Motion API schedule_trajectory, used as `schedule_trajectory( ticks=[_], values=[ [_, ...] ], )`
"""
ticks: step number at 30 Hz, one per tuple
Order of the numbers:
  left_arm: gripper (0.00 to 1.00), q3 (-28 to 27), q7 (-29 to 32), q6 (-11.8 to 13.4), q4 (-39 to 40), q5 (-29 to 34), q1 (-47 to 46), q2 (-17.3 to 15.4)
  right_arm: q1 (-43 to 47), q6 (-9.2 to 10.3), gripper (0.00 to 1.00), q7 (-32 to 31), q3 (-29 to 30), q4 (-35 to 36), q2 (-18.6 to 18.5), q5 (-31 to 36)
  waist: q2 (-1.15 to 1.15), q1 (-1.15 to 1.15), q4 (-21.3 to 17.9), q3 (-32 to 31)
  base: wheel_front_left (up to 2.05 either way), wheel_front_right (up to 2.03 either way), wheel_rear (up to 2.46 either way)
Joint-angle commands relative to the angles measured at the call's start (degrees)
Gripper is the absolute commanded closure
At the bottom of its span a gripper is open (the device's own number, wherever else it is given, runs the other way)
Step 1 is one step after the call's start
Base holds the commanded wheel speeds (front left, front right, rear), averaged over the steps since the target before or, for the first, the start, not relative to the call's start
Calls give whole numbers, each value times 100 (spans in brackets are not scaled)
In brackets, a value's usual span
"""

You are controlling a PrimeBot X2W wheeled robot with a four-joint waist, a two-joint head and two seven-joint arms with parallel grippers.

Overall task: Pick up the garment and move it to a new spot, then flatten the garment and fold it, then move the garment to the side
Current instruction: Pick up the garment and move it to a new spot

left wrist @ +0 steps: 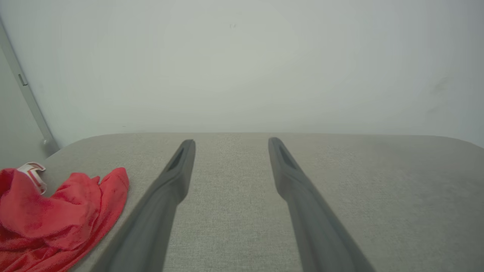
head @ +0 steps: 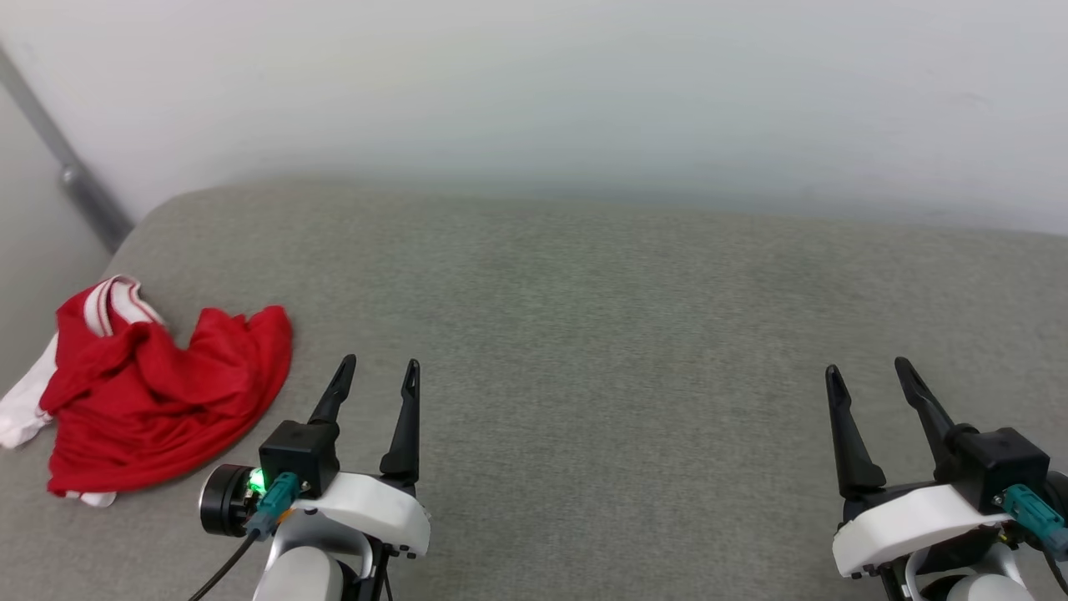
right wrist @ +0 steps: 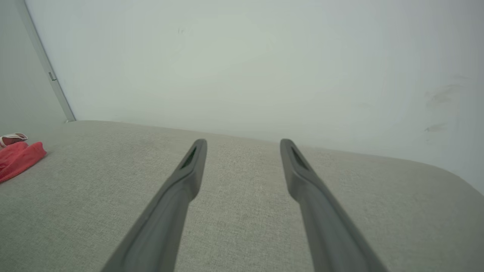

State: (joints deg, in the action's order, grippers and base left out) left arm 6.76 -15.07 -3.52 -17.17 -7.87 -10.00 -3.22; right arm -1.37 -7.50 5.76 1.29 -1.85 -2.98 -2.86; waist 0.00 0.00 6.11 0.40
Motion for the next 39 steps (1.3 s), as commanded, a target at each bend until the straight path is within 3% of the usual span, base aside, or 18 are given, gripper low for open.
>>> schedule_trajectory(
  ticks=[1, 15, 16, 21, 30, 34, 39],
  values=[
    [0, -27, -16, 18, -37, -13, -82, 3, 11, 2, 0, 2, 7, 32, 16, 16, 0, 0, 186, 23, 0, 0, 0],
    [0, -431, -16, 94, -140, -170, -142, 20, -187, 2, 0, 19, -239, 124, 13, 6, 0, 0, 1491, 198, 0, 0, 0],
    [0, -533, -16, 99, -151, -191, -129, 19, -231, 2, 0, 26, -332, 105, 12, 1, 0, 0, 1716, 226, 0, 0, 0],
    [0, -708, -16, 123, -139, -221, -68, 25, -313, 3, 0, 16, -480, 104, 11, 27, 0, 0, 1980, 275, 0, 0, 0],
    [0, -926, -16, 84, -79, -208, -83, 31, -365, 3, 0, -51, -549, 202, 10, 153, 0, 0, 2093, 382, 0, 0, 0],
    [0, -1000, -16, 132, -111, -178, -259, 28, -415, 3, 0, -92, -570, 217, -1, 144, 0, 0, 1995, 475, 0, 0, 0],
    [0, -1032, -2, -5, -354, -196, -871, -170, -537, 3, 0, -152, -633, 289, -68, 133, 0, 0, 1745, 729, 0, 0, 0]
  ],
)
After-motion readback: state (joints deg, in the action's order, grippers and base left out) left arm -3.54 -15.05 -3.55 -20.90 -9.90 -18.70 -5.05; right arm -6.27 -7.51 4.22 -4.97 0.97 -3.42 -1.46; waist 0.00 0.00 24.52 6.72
